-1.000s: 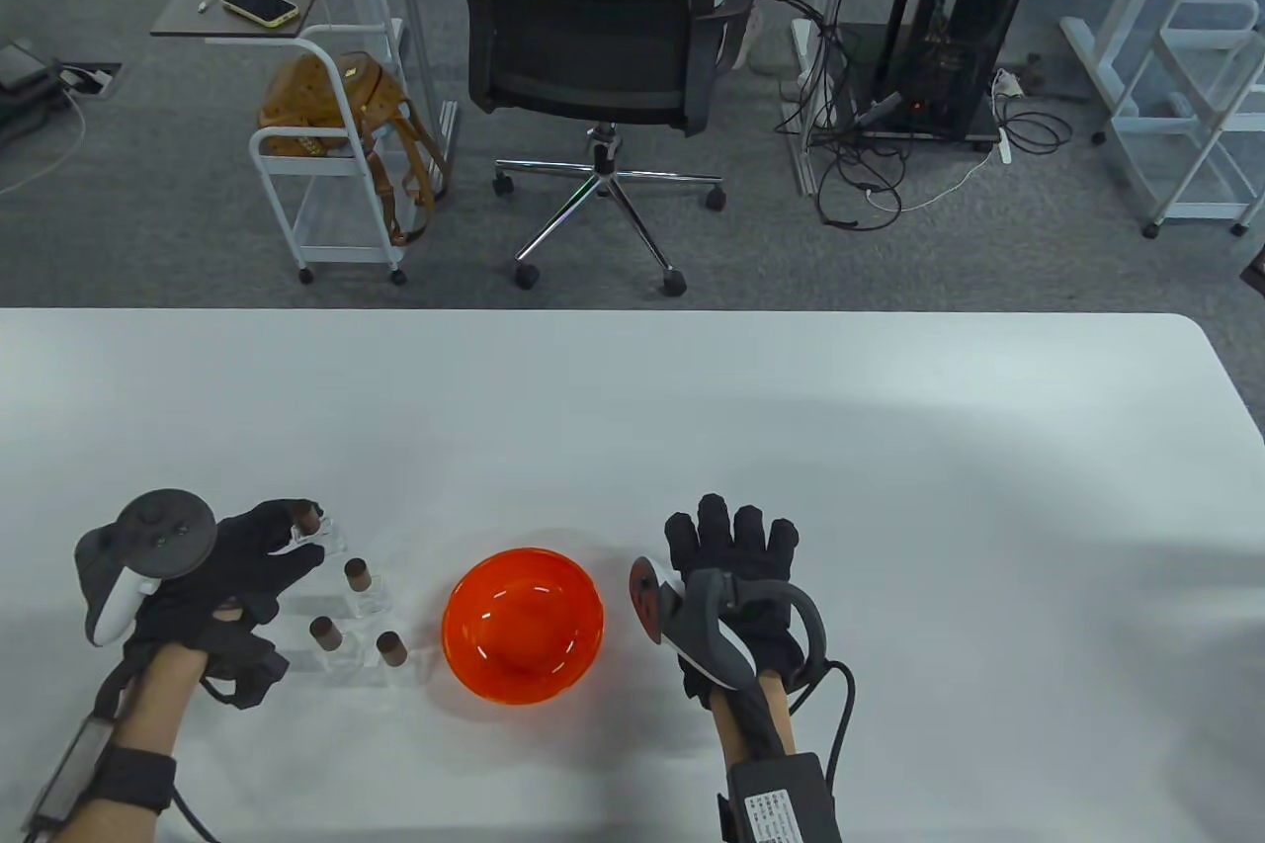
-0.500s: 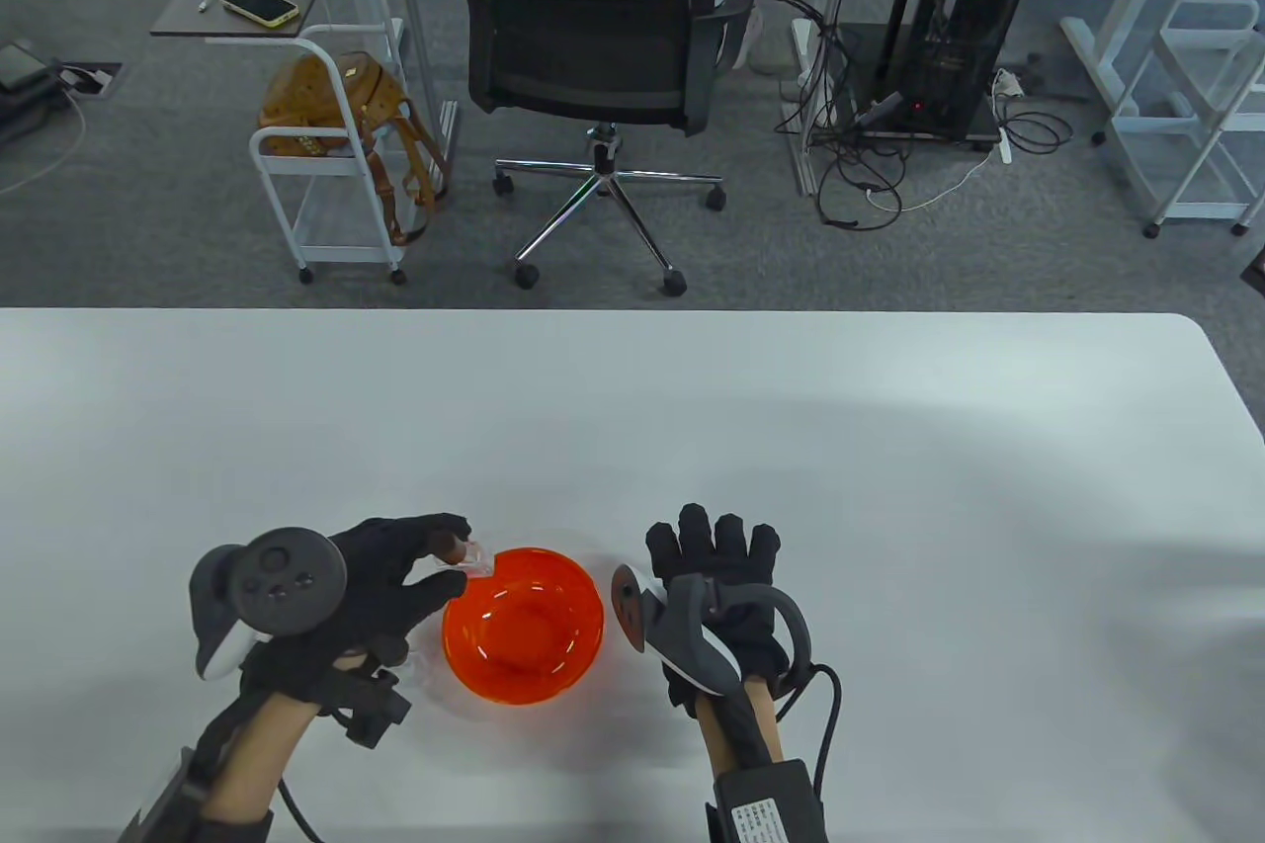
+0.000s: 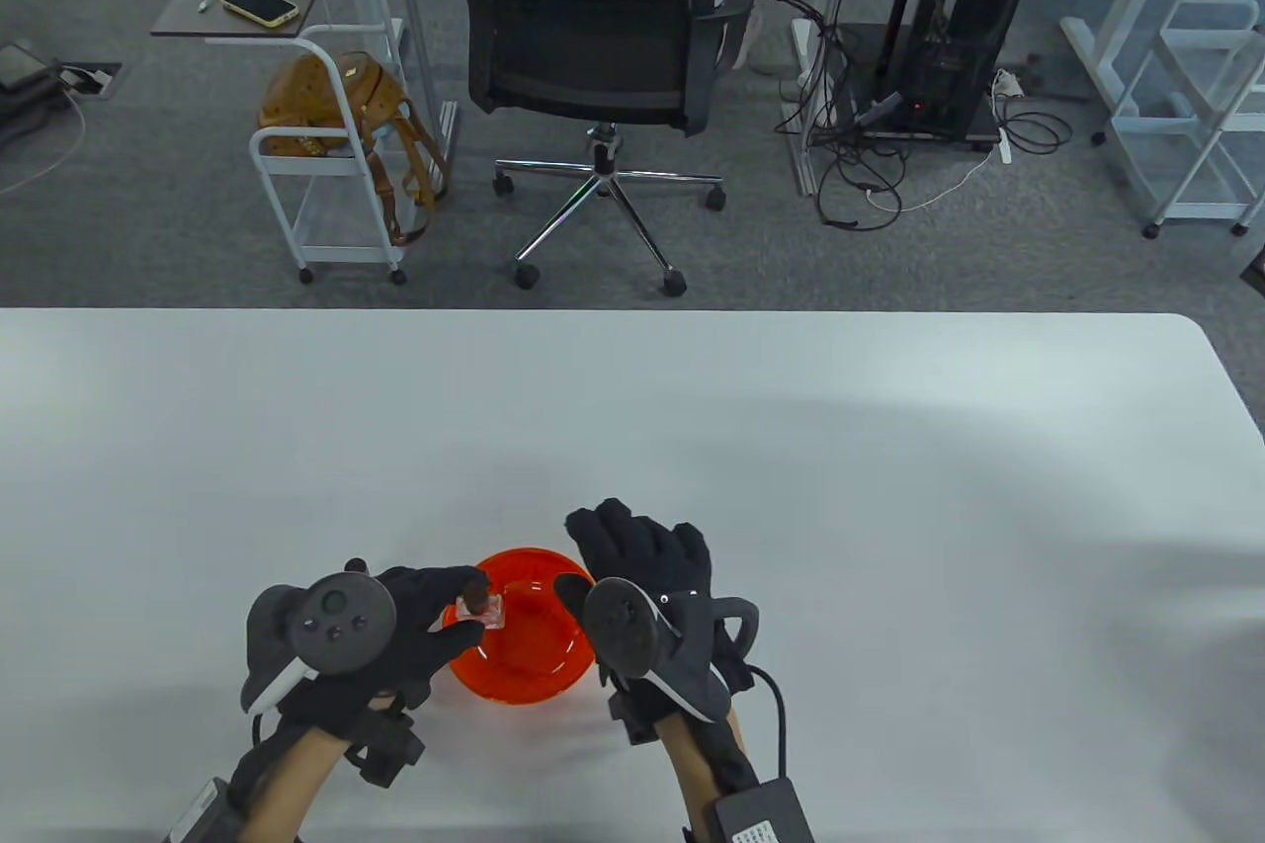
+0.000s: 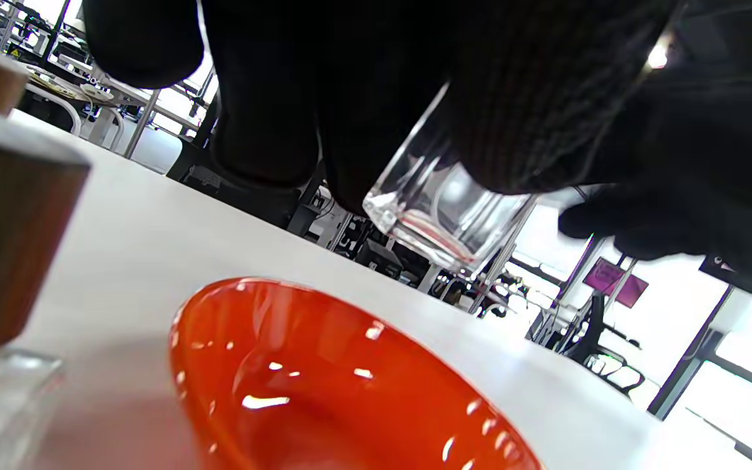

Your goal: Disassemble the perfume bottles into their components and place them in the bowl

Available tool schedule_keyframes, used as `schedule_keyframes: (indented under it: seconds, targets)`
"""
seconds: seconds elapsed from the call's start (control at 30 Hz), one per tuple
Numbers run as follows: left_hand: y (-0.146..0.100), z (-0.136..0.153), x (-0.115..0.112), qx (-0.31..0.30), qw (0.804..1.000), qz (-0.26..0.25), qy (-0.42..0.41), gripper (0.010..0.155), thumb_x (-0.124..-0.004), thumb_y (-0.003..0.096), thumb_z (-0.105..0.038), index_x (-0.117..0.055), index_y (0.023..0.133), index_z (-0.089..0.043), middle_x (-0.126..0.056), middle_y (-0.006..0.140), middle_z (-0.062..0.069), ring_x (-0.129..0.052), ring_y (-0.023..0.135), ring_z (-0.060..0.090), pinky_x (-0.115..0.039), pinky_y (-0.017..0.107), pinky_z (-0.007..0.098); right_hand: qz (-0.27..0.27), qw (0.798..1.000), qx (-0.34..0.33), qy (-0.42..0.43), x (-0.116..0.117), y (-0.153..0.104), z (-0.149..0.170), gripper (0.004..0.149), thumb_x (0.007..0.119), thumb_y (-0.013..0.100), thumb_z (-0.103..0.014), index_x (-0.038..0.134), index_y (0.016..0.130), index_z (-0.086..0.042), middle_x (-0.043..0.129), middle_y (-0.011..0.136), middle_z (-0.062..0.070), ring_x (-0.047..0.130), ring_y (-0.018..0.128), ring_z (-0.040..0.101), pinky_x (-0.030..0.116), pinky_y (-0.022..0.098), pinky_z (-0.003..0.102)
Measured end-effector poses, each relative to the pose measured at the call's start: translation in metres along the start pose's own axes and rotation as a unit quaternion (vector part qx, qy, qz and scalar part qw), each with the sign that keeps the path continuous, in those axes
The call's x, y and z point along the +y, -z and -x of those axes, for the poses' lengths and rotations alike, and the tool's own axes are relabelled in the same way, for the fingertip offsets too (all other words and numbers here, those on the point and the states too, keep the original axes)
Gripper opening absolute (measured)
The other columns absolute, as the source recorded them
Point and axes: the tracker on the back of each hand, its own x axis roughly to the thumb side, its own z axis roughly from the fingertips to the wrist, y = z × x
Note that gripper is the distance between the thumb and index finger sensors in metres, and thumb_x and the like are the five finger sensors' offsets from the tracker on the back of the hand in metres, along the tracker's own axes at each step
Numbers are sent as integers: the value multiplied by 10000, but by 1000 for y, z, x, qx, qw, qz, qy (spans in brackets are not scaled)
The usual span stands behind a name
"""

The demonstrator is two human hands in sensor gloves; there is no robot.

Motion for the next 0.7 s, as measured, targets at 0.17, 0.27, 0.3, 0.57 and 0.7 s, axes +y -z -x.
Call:
schedule_keyframes:
  seconds: [0.17, 0.27, 0.3, 0.57, 0.7]
  targets:
    - [2, -2, -7, 0, 1000, 10, 14, 541, -917, 398, -442, -880, 914, -285, -1050, 881, 33, -1004, 785, 319, -710, 628, 583, -20, 998, -58, 2, 9, -7, -28, 610, 758, 336, -568, 721, 915, -377, 845, 961, -50, 963, 813, 189, 692, 682, 568]
    - [2, -4, -8, -2, 1000, 17, 20, 540, -917, 398, -444, -880, 914, -289, -1052, 879, 32, -1004, 787, 318, -710, 628, 583, -4, 994, -80, -72, 19, -11, -36, 564, 802, 334, -537, 771, 871, -368, 893, 892, -65, 1001, 727, 145, 733, 655, 538]
    - [2, -4, -9, -3, 1000, 17, 19, 540, -918, 398, -444, -881, 913, -290, -1052, 879, 34, -1005, 784, 320, -710, 628, 583, -5, 993, -80, -82, 21, -11, -37, 542, 815, 336, -520, 789, 854, -361, 908, 867, -67, 1010, 698, 137, 743, 645, 533]
    - [2, -3, -12, 3, 999, 22, 42, 539, -918, 397, -440, -881, 912, -287, -1050, 882, 36, -1001, 789, 319, -706, 631, 584, 3, 999, -51, -8, 16, -8, -35, 541, 842, 319, -526, 810, 821, -329, 946, 775, -74, 1026, 592, 97, 770, 621, 514]
    - [2, 4, -4, 29, 999, 10, 28, 538, -913, 401, -438, -879, 914, -280, -1048, 889, 38, -1002, 792, 320, -707, 633, 581, 43, 995, 7, 87, 1, -3, -22, 551, 869, 330, -473, 766, 850, -325, 902, 821, -54, 1004, 619, 107, 755, 630, 519]
